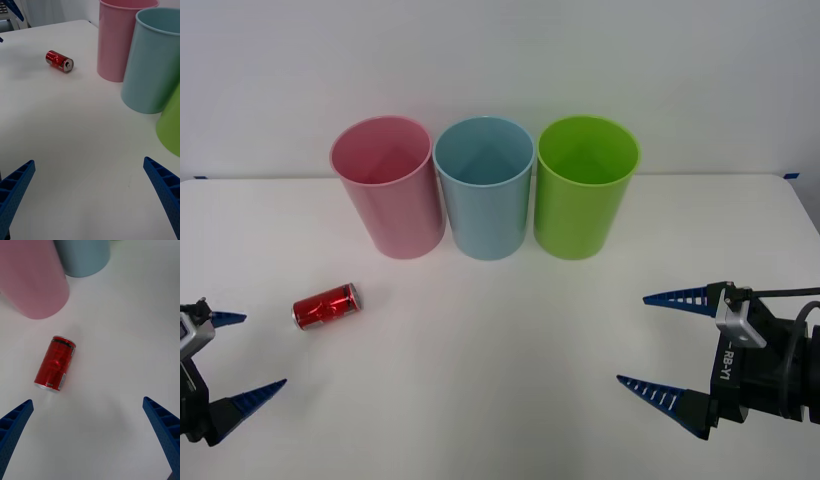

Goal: Put cans in the blue bin and PET bottles in the pink bin and trash in the green bin.

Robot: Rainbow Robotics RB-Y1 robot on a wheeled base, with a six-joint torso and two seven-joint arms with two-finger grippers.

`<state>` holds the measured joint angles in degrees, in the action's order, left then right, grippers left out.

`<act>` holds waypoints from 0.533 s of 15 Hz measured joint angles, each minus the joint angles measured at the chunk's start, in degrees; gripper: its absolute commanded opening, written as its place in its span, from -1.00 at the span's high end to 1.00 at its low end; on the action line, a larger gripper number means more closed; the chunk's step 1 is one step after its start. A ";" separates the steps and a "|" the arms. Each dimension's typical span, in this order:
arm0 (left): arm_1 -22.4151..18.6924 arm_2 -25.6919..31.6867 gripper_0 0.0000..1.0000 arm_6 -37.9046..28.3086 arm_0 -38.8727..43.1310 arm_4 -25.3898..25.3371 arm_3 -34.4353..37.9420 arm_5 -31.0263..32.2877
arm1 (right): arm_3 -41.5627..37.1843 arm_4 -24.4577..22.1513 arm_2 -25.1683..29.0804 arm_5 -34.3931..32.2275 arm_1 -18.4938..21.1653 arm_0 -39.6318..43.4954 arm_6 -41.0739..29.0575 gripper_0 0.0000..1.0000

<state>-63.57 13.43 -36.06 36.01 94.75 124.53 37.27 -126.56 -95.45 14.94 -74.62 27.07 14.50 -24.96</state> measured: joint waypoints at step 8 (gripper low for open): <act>-13.14 -14.34 -1.00 -22.17 -17.01 17.94 -2.40 -0.10 | 0.00 0.00 0.00 0.00 0.00 0.00 0.00 -1.00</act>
<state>-76.71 -0.91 -58.23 19.00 112.69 122.13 37.17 -126.56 -95.45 14.94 -74.62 27.07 14.50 -24.96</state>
